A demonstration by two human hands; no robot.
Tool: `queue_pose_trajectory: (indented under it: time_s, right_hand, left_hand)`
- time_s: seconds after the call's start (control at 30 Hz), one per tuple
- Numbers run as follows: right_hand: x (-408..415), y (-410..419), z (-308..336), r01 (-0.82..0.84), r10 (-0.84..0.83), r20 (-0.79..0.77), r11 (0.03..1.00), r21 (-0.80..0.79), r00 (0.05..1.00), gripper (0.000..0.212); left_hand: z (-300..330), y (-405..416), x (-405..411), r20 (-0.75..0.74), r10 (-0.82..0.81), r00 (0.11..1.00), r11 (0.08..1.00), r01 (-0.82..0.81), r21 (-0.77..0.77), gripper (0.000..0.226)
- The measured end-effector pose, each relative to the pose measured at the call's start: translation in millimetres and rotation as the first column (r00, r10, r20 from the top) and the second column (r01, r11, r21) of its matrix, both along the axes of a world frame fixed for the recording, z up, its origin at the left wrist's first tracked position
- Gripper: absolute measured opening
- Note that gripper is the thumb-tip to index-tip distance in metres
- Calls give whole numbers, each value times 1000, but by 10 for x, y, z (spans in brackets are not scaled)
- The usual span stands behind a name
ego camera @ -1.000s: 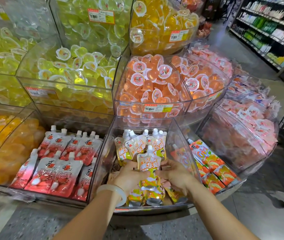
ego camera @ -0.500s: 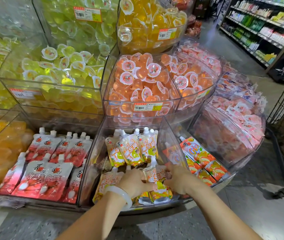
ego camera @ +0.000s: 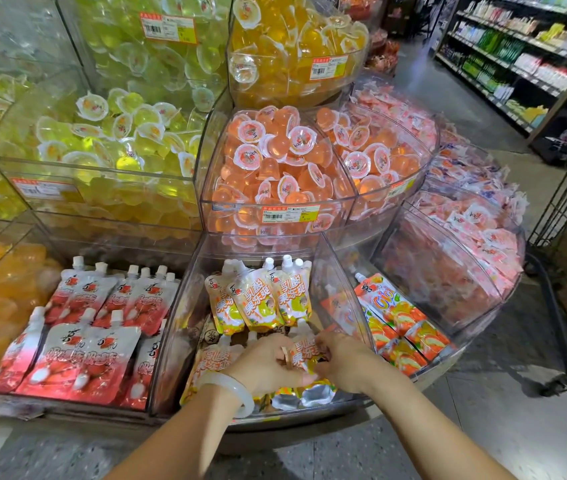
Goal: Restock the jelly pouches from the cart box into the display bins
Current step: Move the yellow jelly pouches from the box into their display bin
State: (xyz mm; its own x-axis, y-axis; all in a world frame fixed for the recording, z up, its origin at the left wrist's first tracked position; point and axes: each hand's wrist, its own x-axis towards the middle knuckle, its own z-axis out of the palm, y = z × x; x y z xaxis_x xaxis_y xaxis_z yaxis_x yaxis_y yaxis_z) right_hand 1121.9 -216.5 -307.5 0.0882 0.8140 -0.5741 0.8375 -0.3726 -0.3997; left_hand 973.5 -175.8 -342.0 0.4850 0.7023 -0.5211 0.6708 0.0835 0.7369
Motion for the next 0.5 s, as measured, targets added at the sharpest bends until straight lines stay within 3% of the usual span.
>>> queue_pose_trajectory:
  time_s: [0.17,0.3,0.37,0.47,0.5]
  right_hand:
    - [-11,72,-131,293,-256,-274,951,102,927,67]
    - [-14,112,-160,530,-428,-527,847,52,735,58]
    - [-9,147,-123,548,-438,-598,836,2,671,49]
    - [11,207,-30,482,-357,-607,875,49,709,20]
    - [18,227,-8,470,-336,-601,880,74,725,18]
  left_hand:
    - [-47,18,87,238,348,907,933,-309,-184,78]
    - [-57,67,47,344,469,814,883,-418,-214,79]
    - [-10,127,-21,387,461,799,887,-397,-237,79]
    - [126,334,-181,404,299,864,947,-218,-236,80]
    - [174,409,-231,380,212,900,967,-136,-217,76]
